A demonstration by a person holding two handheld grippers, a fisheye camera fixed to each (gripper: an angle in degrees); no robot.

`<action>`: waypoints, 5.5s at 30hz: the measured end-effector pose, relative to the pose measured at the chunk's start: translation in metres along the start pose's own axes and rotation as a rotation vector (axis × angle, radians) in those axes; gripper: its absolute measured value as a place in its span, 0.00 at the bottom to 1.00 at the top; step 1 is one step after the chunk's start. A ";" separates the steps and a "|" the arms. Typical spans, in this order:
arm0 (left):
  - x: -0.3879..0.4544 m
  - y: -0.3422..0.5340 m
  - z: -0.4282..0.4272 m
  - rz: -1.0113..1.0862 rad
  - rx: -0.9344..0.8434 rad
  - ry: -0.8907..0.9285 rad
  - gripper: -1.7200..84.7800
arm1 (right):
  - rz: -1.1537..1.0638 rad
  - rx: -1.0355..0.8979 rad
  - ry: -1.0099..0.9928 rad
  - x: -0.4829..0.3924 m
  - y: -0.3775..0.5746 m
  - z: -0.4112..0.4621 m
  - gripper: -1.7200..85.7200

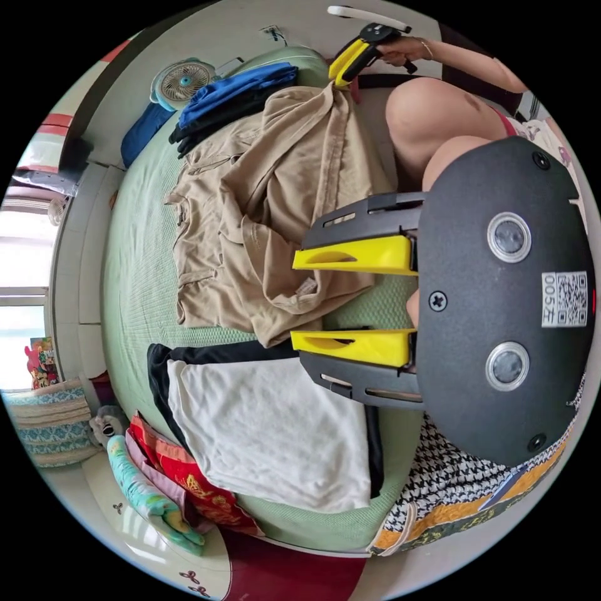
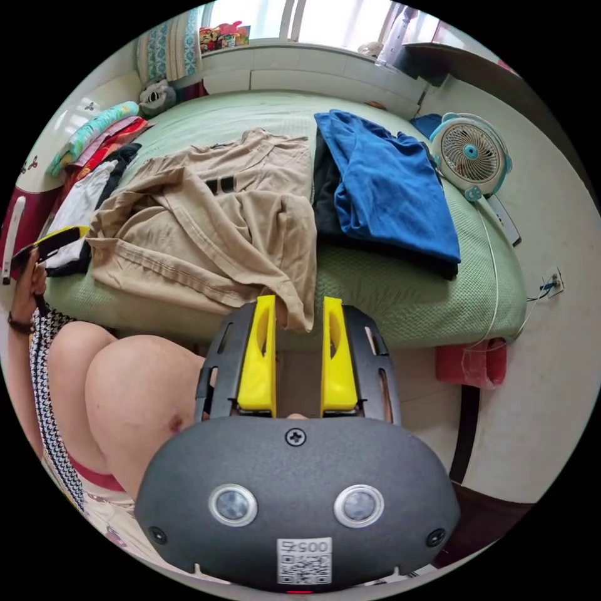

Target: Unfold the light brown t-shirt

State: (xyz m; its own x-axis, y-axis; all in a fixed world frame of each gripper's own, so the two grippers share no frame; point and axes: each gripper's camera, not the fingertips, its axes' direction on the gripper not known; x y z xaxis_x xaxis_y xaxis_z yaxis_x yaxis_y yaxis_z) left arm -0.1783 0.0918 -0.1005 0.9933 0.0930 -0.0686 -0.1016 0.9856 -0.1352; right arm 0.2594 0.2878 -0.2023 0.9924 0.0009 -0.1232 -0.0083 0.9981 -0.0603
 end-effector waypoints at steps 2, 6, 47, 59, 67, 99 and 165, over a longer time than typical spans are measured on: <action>0.004 -0.003 0.009 0.028 -0.046 -0.059 0.16 | 0.008 0.030 -0.029 0.006 0.004 -0.009 0.15; 0.006 0.004 0.013 0.054 -0.083 -0.113 0.13 | 0.004 0.054 -0.084 0.014 0.009 -0.021 0.14; -0.175 0.253 -0.238 0.159 -0.232 0.173 0.07 | -0.160 -0.254 -0.150 0.041 0.133 -0.115 0.04; -0.212 0.122 -0.269 0.456 -0.075 0.354 0.09 | -0.232 0.033 -0.109 0.014 -0.040 -0.104 0.12; -0.205 0.093 -0.196 0.524 -0.208 0.445 0.08 | -0.224 0.037 -0.001 -0.027 -0.168 -0.019 0.12; -0.213 0.225 -0.231 0.265 -0.006 0.337 0.11 | -0.390 -0.007 -0.237 -0.081 -0.073 -0.059 0.15; -0.107 -0.157 0.044 0.055 -0.006 0.074 0.18 | -0.139 0.025 -0.048 -0.031 -0.304 0.107 0.16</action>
State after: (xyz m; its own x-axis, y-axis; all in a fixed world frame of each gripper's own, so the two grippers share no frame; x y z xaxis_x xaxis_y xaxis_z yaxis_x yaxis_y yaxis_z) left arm -0.2664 -0.0670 -0.0288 0.9794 0.1363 -0.1490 -0.1566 0.9784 -0.1347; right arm 0.2445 -0.0090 -0.0739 0.9885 -0.1353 -0.0677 0.1322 0.9900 -0.0485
